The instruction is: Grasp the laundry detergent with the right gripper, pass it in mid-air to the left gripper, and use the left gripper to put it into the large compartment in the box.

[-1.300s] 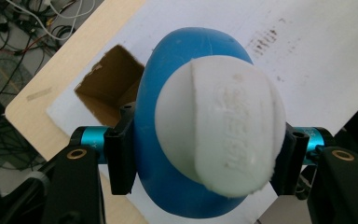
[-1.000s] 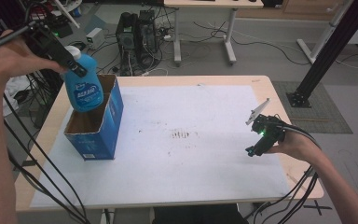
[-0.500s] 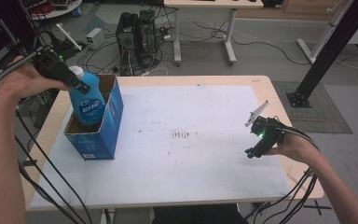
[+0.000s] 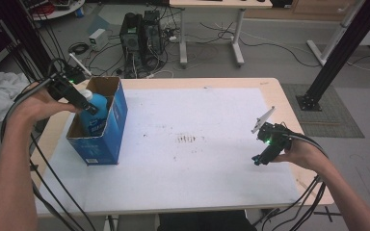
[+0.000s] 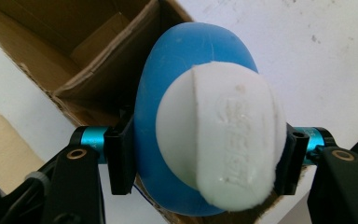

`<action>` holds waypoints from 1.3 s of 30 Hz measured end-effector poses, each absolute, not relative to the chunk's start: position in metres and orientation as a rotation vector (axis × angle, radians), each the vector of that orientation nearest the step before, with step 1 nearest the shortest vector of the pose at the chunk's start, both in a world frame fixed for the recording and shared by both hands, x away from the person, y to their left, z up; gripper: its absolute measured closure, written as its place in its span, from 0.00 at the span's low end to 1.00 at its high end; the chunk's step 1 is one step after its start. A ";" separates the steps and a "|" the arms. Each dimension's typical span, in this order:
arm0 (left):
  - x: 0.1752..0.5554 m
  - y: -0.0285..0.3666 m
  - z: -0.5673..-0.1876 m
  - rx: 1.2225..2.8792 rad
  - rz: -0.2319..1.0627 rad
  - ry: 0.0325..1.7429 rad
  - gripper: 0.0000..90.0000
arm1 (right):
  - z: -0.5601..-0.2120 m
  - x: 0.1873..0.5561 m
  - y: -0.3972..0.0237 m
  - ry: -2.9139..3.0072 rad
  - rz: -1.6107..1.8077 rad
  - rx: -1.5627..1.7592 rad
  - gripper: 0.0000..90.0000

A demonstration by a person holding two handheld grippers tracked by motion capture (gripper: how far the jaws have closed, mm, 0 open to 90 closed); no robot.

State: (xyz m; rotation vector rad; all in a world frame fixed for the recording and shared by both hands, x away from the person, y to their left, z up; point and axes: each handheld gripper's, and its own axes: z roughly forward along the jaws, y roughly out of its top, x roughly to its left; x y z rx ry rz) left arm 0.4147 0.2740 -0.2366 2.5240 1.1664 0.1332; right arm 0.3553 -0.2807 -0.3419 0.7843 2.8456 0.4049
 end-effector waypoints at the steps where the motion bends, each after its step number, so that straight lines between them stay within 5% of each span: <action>1: 0.414 0.274 -0.240 2.529 0.136 1.161 0.43 | -0.342 0.355 -0.280 2.846 0.400 0.786 0.15; 39: 0.406 0.266 -0.277 2.653 0.143 1.123 0.42 | -0.348 0.352 -0.274 2.860 0.378 0.768 0.15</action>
